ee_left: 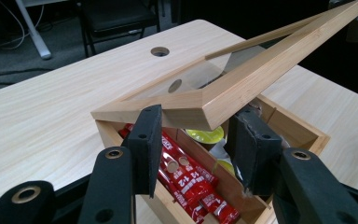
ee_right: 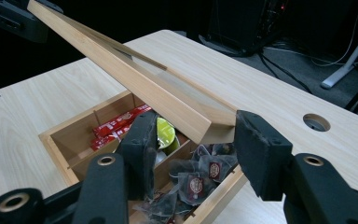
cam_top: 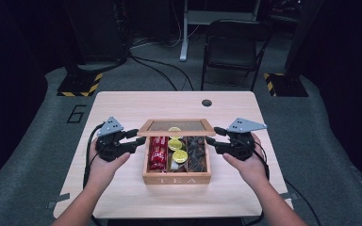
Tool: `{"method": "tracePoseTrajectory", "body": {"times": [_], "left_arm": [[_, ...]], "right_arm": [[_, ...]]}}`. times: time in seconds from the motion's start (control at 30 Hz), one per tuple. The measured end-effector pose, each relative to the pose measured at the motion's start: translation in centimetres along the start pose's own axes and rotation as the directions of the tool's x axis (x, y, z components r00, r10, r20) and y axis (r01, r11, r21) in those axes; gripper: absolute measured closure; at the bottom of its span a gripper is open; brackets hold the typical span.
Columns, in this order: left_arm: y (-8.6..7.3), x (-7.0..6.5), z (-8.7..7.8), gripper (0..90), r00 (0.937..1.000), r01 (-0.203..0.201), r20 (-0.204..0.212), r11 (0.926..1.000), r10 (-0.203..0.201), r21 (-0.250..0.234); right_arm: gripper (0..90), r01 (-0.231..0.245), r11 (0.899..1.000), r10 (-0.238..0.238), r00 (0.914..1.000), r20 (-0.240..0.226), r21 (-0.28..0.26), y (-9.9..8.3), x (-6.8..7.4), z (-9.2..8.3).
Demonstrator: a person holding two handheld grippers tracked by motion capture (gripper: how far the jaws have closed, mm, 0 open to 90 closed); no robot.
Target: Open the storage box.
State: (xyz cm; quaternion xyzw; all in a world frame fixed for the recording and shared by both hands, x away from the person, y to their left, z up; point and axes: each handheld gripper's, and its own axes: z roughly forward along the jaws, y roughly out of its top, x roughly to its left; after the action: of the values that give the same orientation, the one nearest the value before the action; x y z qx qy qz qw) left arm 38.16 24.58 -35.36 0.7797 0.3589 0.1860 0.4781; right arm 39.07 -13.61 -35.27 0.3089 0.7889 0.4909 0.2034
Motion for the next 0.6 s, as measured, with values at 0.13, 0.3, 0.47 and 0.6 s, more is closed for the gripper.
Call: {"method": "tracePoseTrajectory", "body": {"times": [0.13, 0.3, 0.47, 0.6], "left_arm": [[0.1, 0.1, 0.1, 55.8, 1.0000, 0.006, -0.002, 0.9999, -0.006, -0.011], [0.5, 0.4, 0.2, 55.8, 0.9998, 0.020, 0.002, 0.9995, -0.020, -0.023], [0.8, 0.6, 0.3, 55.8, 0.9998, 0.016, -0.006, 0.9996, -0.016, -0.024], [1.2, 0.7, 0.4, 55.8, 0.9998, 0.015, -0.008, 0.9996, -0.016, -0.026]], "right_arm": [[47.8, 0.014, 1.000, -0.014, 0.9998, 0.014, 0.014, 0.4, 0.0, 0.3], [48.1, 0.014, 1.000, -0.015, 0.9997, 0.021, 0.015, 0.9, -0.2, 0.4], [48.5, 0.016, 1.000, -0.016, 0.9995, 0.027, 0.003, 1.2, -0.4, 0.5], [49.0, 0.017, 1.000, -0.017, 0.9994, 0.029, 0.000, 1.4, -0.6, 0.6]]}}
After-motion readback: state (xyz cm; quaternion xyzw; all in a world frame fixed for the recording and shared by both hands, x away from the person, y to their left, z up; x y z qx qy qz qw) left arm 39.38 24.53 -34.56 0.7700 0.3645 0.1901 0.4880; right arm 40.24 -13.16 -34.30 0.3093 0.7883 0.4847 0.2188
